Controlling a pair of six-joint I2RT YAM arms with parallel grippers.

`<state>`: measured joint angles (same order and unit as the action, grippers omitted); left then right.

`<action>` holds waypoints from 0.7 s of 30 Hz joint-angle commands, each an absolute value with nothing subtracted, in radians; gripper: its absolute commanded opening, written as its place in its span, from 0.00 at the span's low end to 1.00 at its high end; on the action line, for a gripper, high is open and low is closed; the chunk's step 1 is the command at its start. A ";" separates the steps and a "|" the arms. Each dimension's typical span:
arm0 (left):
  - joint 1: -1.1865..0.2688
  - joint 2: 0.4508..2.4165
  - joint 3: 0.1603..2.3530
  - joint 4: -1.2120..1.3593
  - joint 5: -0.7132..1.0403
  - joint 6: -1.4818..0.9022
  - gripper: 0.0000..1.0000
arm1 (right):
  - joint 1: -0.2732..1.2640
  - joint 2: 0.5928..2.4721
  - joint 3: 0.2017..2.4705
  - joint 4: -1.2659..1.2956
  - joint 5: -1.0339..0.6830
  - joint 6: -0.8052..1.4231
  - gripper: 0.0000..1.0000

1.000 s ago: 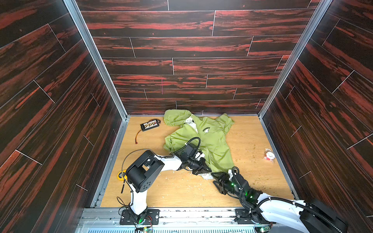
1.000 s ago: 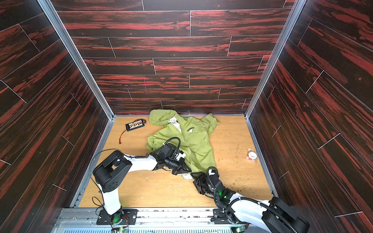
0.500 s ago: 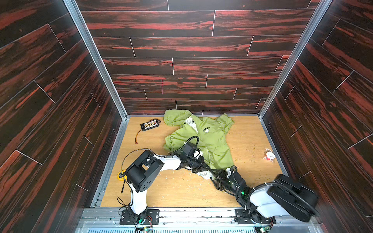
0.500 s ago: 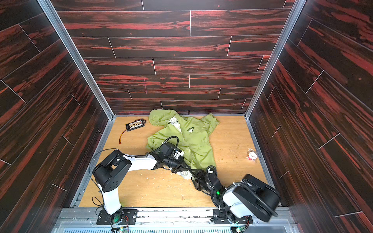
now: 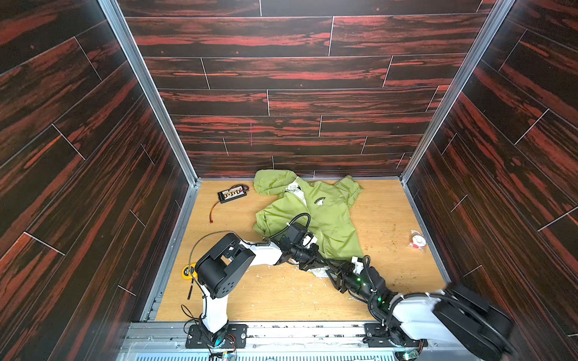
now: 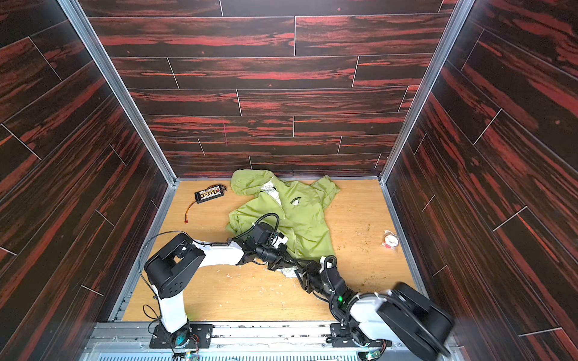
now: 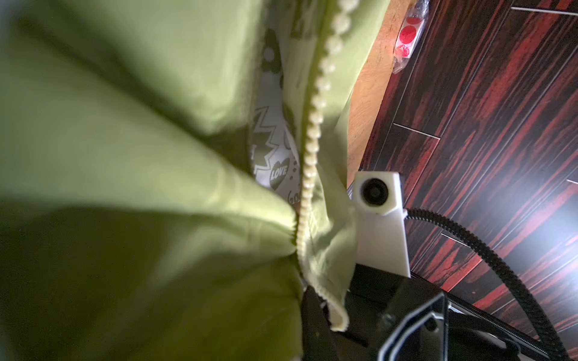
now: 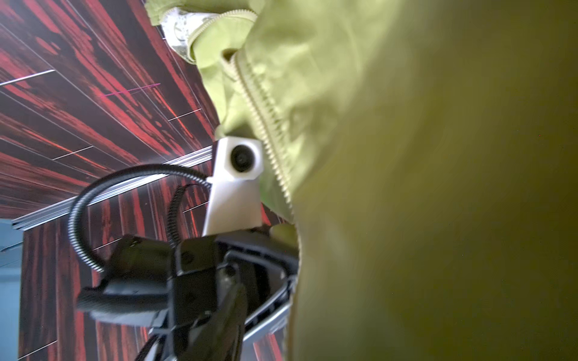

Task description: Zip up the jacket

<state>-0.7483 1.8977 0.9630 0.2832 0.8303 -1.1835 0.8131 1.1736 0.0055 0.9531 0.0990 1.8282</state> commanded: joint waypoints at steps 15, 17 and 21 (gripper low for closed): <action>-0.753 1.886 0.938 0.313 0.796 -1.198 0.00 | 0.734 0.919 -0.124 0.514 0.073 1.815 0.61; -0.753 1.883 0.935 0.313 0.795 -1.198 0.00 | 0.709 0.950 -0.124 0.561 0.051 1.801 0.56; -0.754 1.882 0.930 0.316 0.789 -1.200 0.00 | 0.703 0.987 -0.120 0.606 0.034 1.784 0.46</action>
<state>-0.7486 1.8973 0.9451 0.2935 0.7990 -1.1973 0.7071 0.9691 0.0059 0.5407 0.0597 1.7958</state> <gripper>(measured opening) 0.061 0.477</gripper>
